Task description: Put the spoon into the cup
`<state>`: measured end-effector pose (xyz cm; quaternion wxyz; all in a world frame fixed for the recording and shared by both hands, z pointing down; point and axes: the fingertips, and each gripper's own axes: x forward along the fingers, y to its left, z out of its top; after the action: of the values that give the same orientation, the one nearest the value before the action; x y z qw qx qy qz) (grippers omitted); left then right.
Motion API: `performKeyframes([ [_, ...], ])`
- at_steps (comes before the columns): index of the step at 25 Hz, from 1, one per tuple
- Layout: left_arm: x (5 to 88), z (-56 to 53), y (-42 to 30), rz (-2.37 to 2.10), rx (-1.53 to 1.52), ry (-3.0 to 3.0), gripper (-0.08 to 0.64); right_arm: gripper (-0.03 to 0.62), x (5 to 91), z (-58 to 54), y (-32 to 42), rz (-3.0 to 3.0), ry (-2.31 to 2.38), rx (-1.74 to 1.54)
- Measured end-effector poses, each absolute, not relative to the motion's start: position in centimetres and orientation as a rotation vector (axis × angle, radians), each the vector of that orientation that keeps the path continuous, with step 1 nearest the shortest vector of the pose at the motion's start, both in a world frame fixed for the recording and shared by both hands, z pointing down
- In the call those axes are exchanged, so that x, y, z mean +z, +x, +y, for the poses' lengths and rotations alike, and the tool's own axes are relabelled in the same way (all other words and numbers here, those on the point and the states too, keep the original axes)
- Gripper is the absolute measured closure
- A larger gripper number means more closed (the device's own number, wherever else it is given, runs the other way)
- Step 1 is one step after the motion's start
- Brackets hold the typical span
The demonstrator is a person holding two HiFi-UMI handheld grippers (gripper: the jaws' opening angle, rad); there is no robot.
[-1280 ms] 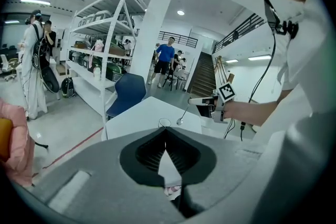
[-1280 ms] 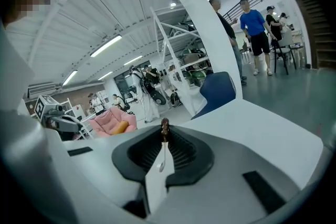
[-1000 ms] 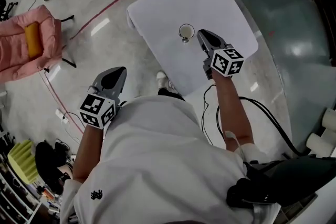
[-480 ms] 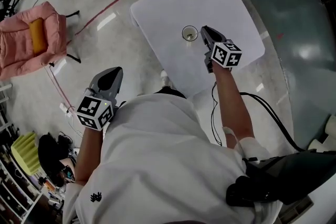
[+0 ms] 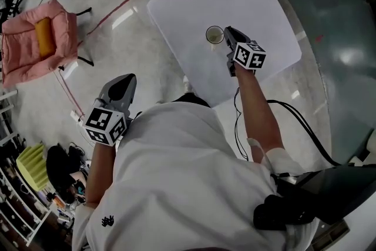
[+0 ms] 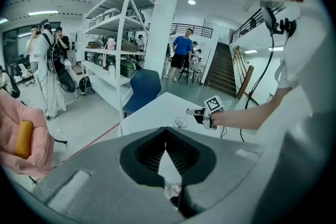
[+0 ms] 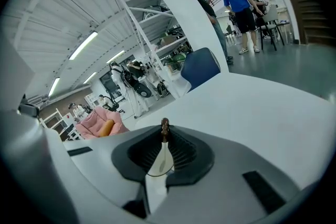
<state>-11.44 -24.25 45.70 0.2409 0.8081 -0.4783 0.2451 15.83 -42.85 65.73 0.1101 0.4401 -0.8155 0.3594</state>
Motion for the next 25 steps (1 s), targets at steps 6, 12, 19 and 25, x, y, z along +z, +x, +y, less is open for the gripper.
performKeyframes([
  [6,45.7,-24.6,-11.0,-1.306,0.692,2.205,0.548,0.549,67.0,-42.7,15.9,-2.387,1.288,1.073],
  [12,46.0,-24.8,-10.5,-1.289,0.717,2.2,0.548,0.549,68.4,-42.7,15.8,-2.377,1.274,1.07],
  [19,46.5,-24.6,-10.5,-1.287,0.724,2.184,0.548,0.549,69.5,-42.6,15.7,-2.368,1.265,1.033],
  [25,46.7,-24.8,-10.9,-1.291,0.724,2.173,0.549,0.548,69.9,-43.2,15.5,-2.367,1.257,0.985],
])
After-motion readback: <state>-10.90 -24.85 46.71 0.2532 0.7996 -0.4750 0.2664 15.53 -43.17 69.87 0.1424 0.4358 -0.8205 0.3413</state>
